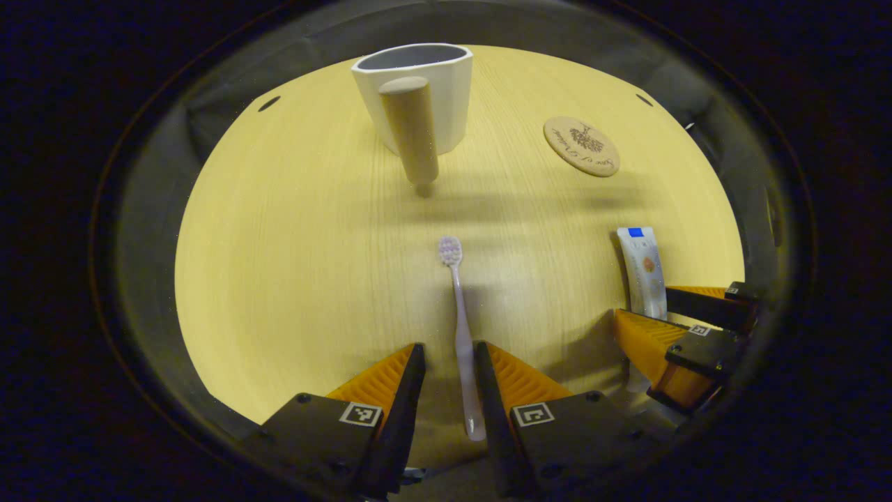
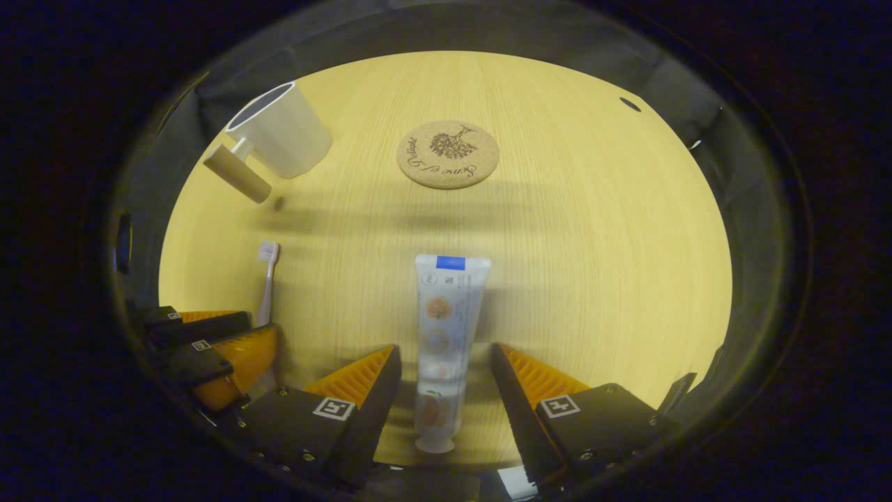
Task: Put the toothbrush and toothpaste on the desktop into the cup, then pick up the cup and place it on the coaster on the desktop.
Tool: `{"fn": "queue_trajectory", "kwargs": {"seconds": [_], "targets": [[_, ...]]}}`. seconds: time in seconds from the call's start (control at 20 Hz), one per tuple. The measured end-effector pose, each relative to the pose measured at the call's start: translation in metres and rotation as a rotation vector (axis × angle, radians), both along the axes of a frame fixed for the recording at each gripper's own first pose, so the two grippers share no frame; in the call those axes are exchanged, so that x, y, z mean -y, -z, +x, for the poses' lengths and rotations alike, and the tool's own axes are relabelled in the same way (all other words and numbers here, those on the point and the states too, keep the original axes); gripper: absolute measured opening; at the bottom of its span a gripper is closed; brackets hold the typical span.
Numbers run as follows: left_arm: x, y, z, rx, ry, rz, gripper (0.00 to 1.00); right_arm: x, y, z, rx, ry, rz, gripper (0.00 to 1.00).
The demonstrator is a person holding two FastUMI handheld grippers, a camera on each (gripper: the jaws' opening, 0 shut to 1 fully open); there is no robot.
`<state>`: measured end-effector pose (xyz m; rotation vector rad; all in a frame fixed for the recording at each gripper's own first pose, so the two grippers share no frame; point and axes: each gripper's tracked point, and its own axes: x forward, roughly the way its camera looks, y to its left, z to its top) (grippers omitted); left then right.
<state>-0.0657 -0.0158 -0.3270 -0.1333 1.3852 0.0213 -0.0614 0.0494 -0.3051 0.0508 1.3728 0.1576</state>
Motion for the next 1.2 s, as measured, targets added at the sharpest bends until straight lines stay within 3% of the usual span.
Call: {"fn": "queue_trajectory", "kwargs": {"seconds": [0.05, 0.15, 0.25, 0.3, 0.4, 0.45, 0.5, 0.7, 0.8, 0.85, 1.2], "targets": [[0.001, -0.003, -0.003, -0.007, -0.012, 0.001, 0.48, 0.0, -0.001, -0.001, -0.004, -0.003, 0.0, 0.71], [0.001, -0.003, -0.002, -0.005, -0.005, 0.002, 0.34, 0.003, 0.001, 0.0, 0.001, 0.005, -0.003, 0.7], [0.001, -0.003, -0.002, -0.005, 0.002, -0.001, 0.39, 0.004, -0.001, -0.003, -0.01, 0.025, 0.007, 0.43], [-0.001, -0.004, -0.005, 0.0, -0.011, 0.001, 0.39, 0.004, 0.0, -0.004, -0.006, 0.018, 0.015, 0.39], [-0.001, -0.003, -0.001, 0.008, -0.019, -0.003, 0.24, 0.007, -0.007, -0.002, 0.013, 0.026, 0.018, 0.39], [-0.001, -0.004, 0.001, 0.02, -0.031, -0.006, 0.24, 0.004, 0.0, -0.004, 0.008, 0.019, 0.036, 0.27], [-0.001, -0.004, 0.0, 0.023, -0.035, -0.012, 0.22, 0.004, -0.002, -0.005, 0.015, 0.009, 0.042, 0.24], [0.001, -0.006, 0.005, 0.103, -0.061, -0.083, 0.11, 0.004, -0.004, -0.001, 0.059, 0.029, 0.101, 0.19], [-0.002, -0.008, 0.003, 0.129, -0.088, -0.099, 0.17, 0.004, -0.008, 0.001, 0.073, 0.05, 0.137, 0.19], [-0.002, -0.009, 0.004, 0.144, -0.101, -0.106, 0.11, 0.006, -0.012, 0.003, 0.088, 0.058, 0.151, 0.19], [-0.017, -0.044, 0.013, 0.33, -0.19, -0.136, 0.11, 0.009, -0.047, 0.021, 0.232, 0.029, 0.207, 0.19]]}}
